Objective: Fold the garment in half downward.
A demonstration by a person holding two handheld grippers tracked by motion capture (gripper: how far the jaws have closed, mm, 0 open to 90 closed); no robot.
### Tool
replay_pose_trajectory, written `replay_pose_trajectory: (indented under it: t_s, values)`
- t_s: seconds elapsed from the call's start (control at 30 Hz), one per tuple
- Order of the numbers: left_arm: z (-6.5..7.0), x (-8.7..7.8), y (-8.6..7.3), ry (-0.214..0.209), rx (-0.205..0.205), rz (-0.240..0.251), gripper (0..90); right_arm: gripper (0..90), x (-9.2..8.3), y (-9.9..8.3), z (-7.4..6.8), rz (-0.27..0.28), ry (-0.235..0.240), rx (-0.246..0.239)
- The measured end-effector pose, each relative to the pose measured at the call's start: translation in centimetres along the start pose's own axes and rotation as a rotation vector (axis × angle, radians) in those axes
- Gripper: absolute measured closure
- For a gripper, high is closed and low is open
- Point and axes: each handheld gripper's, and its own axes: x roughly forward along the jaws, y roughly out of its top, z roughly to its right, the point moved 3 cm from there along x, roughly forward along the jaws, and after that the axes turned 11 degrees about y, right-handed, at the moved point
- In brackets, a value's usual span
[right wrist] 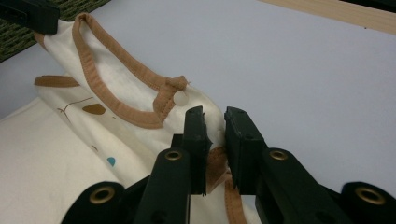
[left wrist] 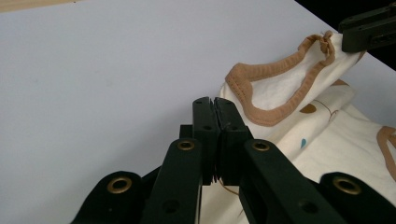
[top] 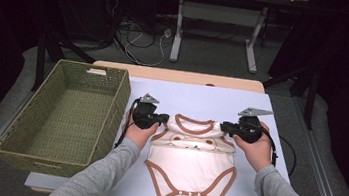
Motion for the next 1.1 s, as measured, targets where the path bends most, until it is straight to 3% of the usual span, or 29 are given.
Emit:
replay_pose_trajectory:
  t_s: [0.17,0.2,0.4,0.93,1.1]
  values:
    - [0.3,-0.5,-0.8,-0.020,-0.005,0.001,88.1,78.8,-0.2,-0.8,-0.5,-0.003,0.014,-0.001]
    - [0.2,-0.6,-1.0,-0.024,0.011,0.002,88.0,78.7,-0.3,-1.0,-0.6,-0.002,0.019,-0.004]
    - [0.7,-1.1,-1.9,-0.050,-0.007,0.008,88.0,78.7,-0.5,-1.8,-1.5,0.002,0.037,-0.022]
    - [2.3,-2.6,-4.6,-0.104,0.018,0.004,88.0,78.7,-1.6,-4.1,-3.6,0.022,0.073,-0.026]
    - [2.9,-3.2,-5.5,-0.121,0.032,0.013,88.0,78.7,-2.1,-4.7,-4.2,0.049,0.084,-0.023]
